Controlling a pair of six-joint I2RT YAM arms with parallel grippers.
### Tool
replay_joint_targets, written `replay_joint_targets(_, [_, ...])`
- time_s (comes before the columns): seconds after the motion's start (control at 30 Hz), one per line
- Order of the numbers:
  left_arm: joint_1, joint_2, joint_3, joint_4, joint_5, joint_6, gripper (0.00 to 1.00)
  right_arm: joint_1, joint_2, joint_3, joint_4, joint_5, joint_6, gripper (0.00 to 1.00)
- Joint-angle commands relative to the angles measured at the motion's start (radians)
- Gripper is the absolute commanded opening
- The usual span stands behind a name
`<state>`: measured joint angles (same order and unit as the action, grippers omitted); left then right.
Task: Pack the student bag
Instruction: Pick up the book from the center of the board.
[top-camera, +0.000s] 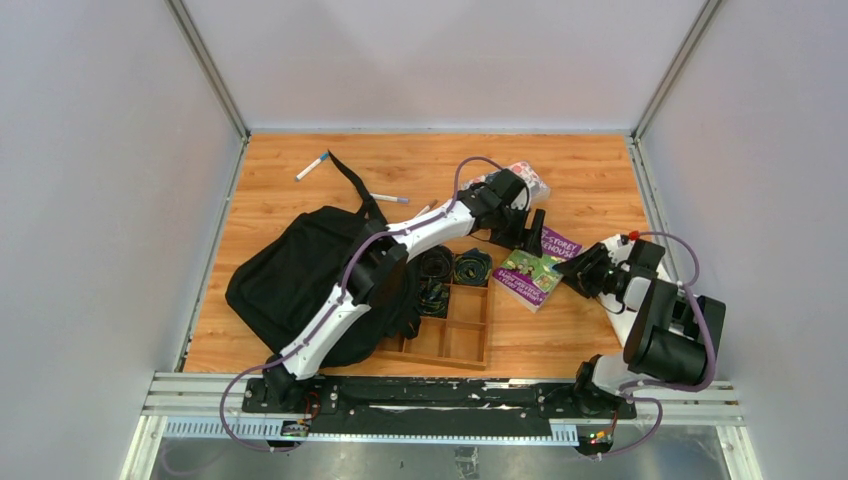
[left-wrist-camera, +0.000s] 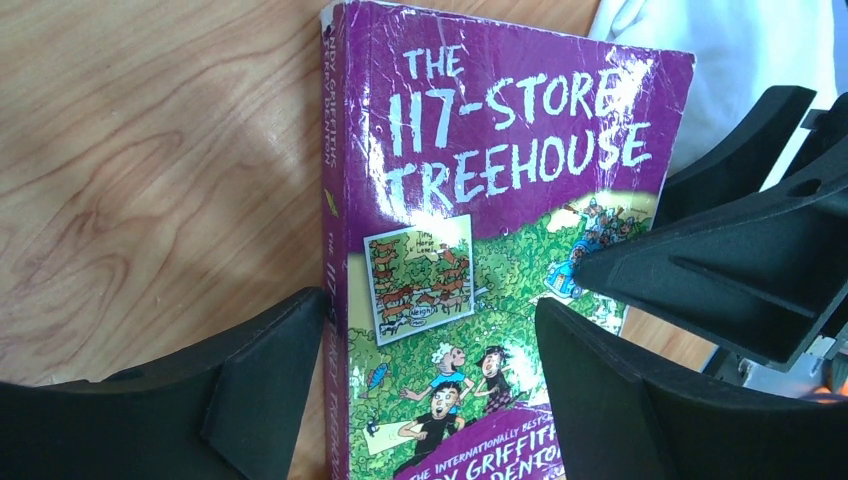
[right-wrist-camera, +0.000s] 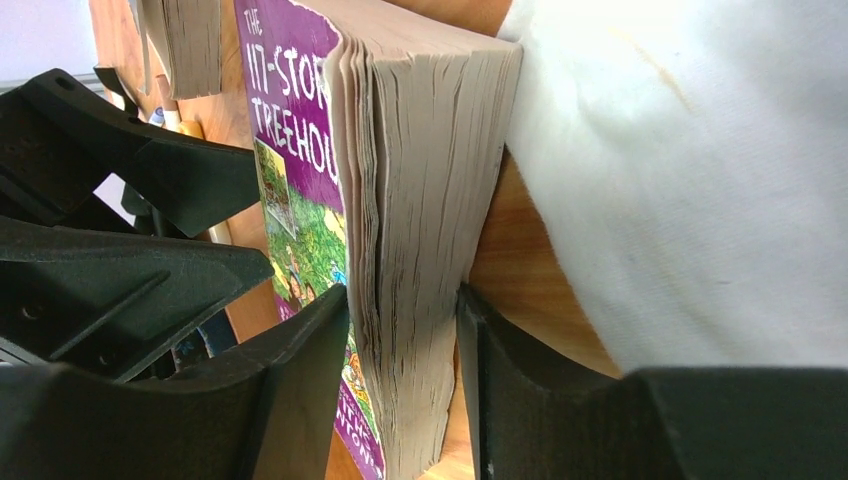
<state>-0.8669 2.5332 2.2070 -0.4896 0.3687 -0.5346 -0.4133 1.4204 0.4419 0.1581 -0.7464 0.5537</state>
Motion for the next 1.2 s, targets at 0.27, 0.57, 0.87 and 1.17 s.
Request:
replay_joint_targets(0.27, [-0.013,-0.018,-0.023,0.093,0.090,-0.061,0.81,0.002,0.054,-0.025,-0.055,-0.008,-0.004,0.11])
replay_joint_targets(0.57, [-0.008,-0.128,-0.022,0.044,0.055,0.012,0.85,0.003,-0.133,0.017,-0.200,0.007,-0.006,0.00])
replay_joint_targets(0.87, [0.023,-0.282,-0.022,0.053,0.056,0.026,0.89,0.003,-0.331,0.175,-0.412,0.016,-0.051,0.00])
replay_joint_targets(1.17, [0.063,-0.401,-0.051,-0.057,0.106,0.138,0.94,0.004,-0.487,0.244,-0.467,-0.085,-0.062,0.00])
